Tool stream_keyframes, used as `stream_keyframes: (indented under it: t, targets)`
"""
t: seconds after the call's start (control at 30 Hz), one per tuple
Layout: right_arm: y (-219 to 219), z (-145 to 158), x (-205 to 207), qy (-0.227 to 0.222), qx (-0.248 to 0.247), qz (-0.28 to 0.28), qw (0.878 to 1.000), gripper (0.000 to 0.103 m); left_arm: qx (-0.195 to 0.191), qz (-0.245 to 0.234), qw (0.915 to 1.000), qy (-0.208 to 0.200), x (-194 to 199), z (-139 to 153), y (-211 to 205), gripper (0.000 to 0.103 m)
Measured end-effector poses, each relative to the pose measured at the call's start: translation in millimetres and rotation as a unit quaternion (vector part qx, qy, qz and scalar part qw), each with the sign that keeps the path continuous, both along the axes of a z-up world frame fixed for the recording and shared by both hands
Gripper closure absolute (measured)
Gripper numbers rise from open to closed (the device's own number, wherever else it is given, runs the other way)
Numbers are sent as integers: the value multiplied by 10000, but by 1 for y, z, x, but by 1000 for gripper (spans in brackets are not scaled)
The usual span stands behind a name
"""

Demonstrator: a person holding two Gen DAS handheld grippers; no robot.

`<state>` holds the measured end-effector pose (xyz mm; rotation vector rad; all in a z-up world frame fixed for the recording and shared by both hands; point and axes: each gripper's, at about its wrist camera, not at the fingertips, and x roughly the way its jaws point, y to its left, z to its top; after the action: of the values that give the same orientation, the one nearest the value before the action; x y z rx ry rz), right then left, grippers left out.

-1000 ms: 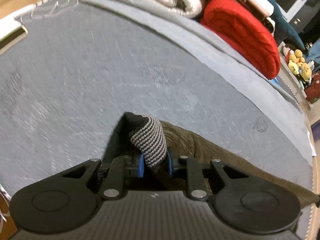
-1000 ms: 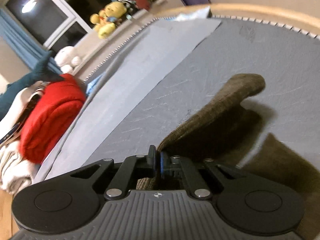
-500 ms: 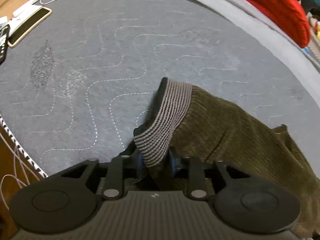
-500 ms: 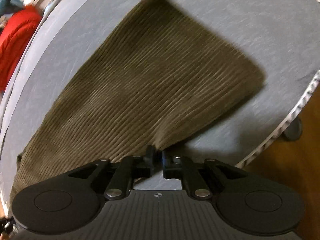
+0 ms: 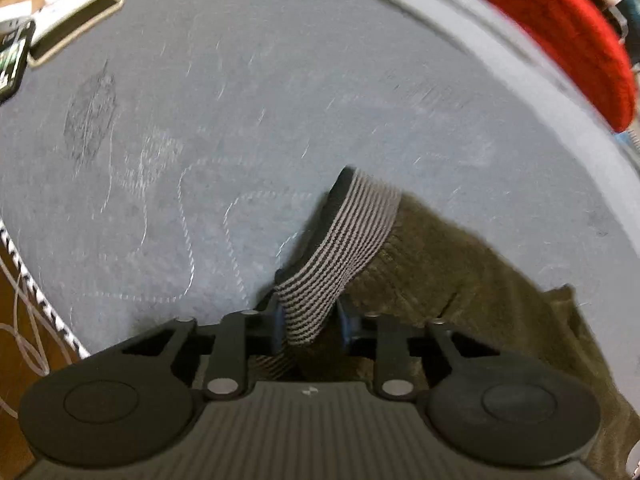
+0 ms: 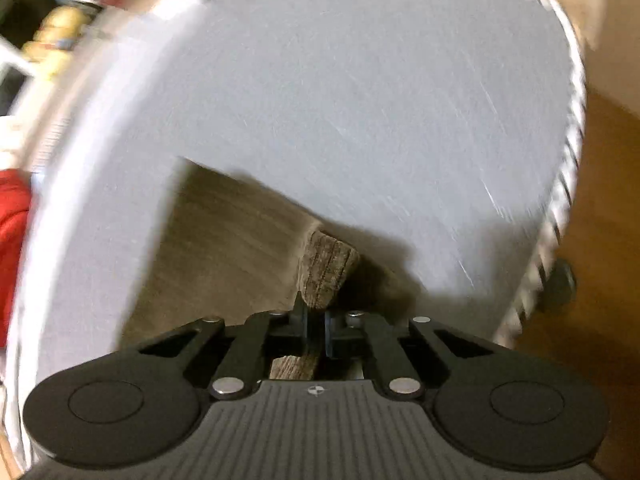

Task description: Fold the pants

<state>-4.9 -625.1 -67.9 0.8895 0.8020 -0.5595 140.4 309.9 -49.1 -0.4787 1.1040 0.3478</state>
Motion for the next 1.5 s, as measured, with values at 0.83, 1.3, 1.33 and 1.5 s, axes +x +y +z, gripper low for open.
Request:
stream_keyframes:
  t: [0.83, 1.3, 1.33, 1.5]
  targets:
    - [32, 11, 13, 388, -1172, 1188, 9852, 76, 1356, -2097, 9681, -216, -4, 18, -74, 56]
    - [32, 20, 38, 257, -835, 1320, 9874, 75, 1101, -2640, 9582, -67, 5, 8, -101, 56]
    - [43, 28, 47, 88, -996, 1525, 9832, 75, 1116, -2698, 9562, 228, 7, -2, -103, 56]
    - [103, 47, 92, -519, -1448, 2372, 9592, 76, 1596, -2935, 9361, 1096, 7, -37, -106, 55]
